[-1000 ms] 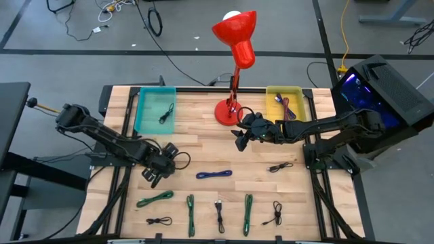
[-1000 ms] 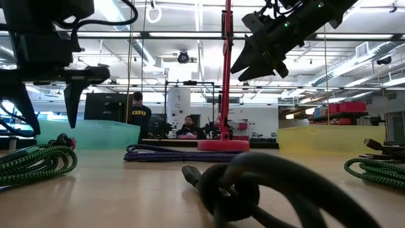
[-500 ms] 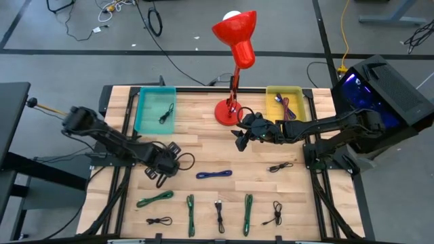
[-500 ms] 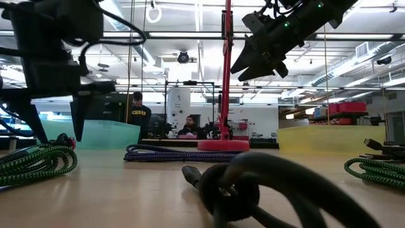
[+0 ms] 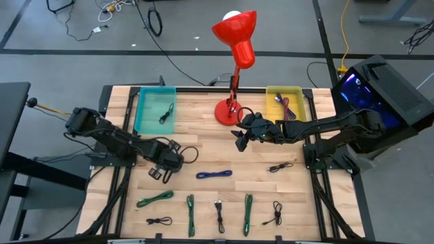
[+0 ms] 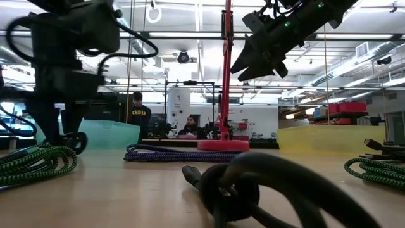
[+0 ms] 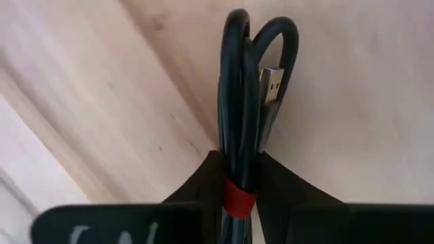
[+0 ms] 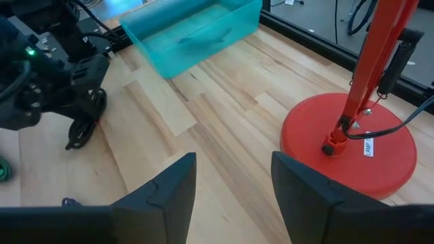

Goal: Pick & Place USB Port
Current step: Put the black USB cable into the green bin

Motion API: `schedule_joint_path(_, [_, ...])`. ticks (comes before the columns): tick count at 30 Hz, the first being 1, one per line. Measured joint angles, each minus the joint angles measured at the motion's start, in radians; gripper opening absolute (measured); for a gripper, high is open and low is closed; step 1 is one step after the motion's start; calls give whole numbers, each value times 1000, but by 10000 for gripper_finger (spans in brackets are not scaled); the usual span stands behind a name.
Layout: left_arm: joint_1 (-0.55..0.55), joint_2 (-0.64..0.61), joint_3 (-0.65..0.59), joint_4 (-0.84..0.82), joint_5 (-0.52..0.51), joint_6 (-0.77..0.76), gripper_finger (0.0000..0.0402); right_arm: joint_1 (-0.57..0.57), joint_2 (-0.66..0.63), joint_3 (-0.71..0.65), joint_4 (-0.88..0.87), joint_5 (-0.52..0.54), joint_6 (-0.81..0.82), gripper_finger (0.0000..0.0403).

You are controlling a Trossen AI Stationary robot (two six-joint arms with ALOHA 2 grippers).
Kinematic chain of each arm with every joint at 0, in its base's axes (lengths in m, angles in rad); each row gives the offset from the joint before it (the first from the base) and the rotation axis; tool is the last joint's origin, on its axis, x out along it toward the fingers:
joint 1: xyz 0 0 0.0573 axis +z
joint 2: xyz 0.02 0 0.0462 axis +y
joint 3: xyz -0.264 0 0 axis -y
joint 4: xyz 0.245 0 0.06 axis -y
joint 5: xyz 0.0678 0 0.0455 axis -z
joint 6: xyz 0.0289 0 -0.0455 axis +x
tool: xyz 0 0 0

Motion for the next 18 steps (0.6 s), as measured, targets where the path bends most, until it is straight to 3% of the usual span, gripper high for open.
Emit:
schedule_joint_path(4, [10, 5, 50, 1, 66, -177, 57, 0, 0, 0, 0, 0, -3, 191])
schedule_joint_path(8, [9, 5, 170, -28, 58, -270, 57, 0, 0, 0, 0, 1, -3, 191])
schedule_joint_path(14, [29, -2, 378, -218, -153, -391, 57, 0, 0, 0, 0, 2, -3, 191])
schedule_joint_path(18, [84, -87, 437, -303, -295, -458, 57, 0, 0, 0, 0, 2, -3, 191])
